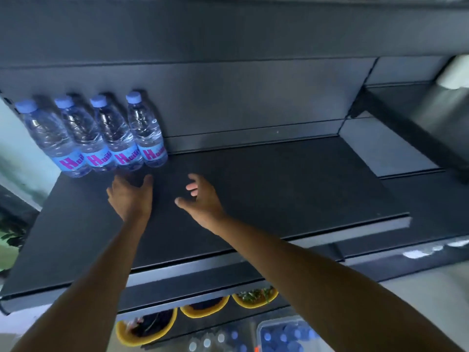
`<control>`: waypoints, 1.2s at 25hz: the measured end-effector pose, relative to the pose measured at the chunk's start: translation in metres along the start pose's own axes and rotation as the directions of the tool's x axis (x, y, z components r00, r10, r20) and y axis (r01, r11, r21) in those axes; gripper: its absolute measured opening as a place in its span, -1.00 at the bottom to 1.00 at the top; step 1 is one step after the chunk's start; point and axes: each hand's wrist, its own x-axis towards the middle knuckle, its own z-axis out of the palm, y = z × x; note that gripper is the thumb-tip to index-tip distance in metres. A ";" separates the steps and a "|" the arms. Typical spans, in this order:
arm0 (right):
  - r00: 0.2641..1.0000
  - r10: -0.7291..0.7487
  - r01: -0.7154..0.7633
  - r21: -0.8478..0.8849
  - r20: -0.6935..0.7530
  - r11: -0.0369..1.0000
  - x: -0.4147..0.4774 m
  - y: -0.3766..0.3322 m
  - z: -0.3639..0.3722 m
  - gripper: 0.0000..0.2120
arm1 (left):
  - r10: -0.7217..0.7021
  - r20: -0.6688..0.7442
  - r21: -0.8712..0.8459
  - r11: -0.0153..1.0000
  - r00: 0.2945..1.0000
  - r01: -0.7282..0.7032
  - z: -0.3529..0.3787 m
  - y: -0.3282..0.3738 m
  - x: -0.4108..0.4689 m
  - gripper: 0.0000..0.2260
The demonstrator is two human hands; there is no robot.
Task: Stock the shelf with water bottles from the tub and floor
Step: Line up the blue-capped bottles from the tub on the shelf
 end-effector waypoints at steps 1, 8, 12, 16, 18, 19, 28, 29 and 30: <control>1.000 -0.003 0.003 0.023 -0.024 1.000 -0.017 0.009 -0.010 -0.37 | 0.033 0.019 -0.027 0.999 0.999 -0.032 0.000 0.006 -0.025 -0.65; 0.948 -0.072 0.087 0.037 -0.309 0.995 -0.134 0.082 -0.108 -0.66 | 0.391 0.302 -0.273 0.909 0.869 -0.314 0.023 0.065 -0.255 -0.82; 0.910 -0.044 0.056 0.016 -0.411 0.998 -0.208 0.151 -0.165 -0.70 | 0.457 0.393 -0.340 0.879 0.798 -0.335 0.047 0.062 -0.359 -0.80; 0.857 0.174 -0.169 0.054 -0.486 0.984 -0.284 0.259 -0.202 -0.68 | 0.395 0.549 -0.320 0.913 0.736 -0.252 0.088 0.001 -0.467 -0.80; 0.813 0.282 -0.297 0.054 -0.509 0.953 -0.322 0.330 -0.208 -0.70 | 0.246 0.674 -0.212 0.968 0.696 -0.136 0.109 -0.059 -0.520 -0.80; 0.787 0.331 -0.360 0.047 -0.520 0.932 -0.341 0.363 -0.208 -0.70 | 0.162 0.726 -0.131 0.987 0.668 -0.097 0.116 -0.092 -0.543 -0.80; 0.695 0.628 -0.707 -0.175 -0.351 0.685 -0.436 0.658 -0.127 -0.61 | -0.178 0.881 0.321 0.906 0.439 -0.275 0.196 -0.359 -0.669 -0.59; 0.708 0.624 -0.701 -0.219 -0.330 0.679 -0.430 0.684 -0.115 -0.60 | -0.169 0.893 0.316 0.895 0.417 -0.314 0.213 -0.380 -0.676 -0.57; 0.724 0.616 -0.689 -0.278 -0.312 0.669 -0.423 0.709 -0.102 -0.59 | -0.158 0.903 0.313 0.880 0.400 -0.358 0.231 -0.400 -0.682 -0.55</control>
